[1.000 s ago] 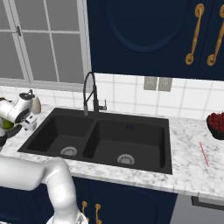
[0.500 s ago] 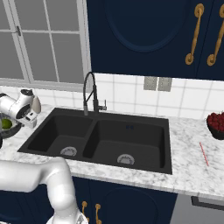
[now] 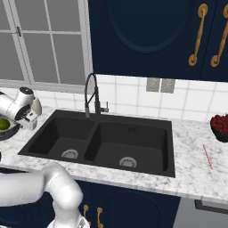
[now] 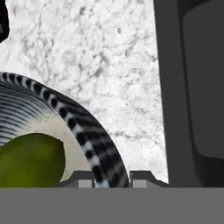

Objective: Pick the lime from the sink and place it in the bowl. Then pick the bowl and place it in the microwave. Then close the microwave door and press the start button.

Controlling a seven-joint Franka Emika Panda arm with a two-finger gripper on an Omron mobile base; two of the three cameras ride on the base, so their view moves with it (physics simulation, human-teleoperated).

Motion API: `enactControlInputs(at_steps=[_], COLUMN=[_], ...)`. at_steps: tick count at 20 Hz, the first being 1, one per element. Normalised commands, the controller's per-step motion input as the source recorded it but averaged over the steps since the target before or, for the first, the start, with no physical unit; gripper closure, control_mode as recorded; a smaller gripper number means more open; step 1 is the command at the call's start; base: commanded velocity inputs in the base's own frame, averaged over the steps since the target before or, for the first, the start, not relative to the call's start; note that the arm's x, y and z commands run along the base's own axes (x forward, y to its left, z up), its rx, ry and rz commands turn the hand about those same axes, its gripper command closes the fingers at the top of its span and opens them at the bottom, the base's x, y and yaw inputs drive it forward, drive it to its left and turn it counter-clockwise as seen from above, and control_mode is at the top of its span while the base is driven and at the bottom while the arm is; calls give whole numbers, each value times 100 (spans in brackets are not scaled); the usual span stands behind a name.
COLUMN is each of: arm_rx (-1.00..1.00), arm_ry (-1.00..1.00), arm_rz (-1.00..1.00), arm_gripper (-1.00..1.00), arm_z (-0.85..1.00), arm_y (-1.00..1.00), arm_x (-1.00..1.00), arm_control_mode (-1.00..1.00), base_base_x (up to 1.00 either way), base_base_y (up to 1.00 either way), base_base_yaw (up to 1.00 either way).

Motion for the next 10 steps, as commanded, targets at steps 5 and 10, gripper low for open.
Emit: enactControlInputs(at_steps=[5, 10], arm_rx=[2, 2], arm_ry=[-6, -2], arm_rz=[-8, -14], arm_gripper=[100, 100], arm_z=[46, 60], arm_y=[-72, -64], arm_x=[-67, -56], arm_control_mode=[-100, -100], base_base_x=[0, 0], base_base_y=[0, 0], base_base_yaw=[0, 0])
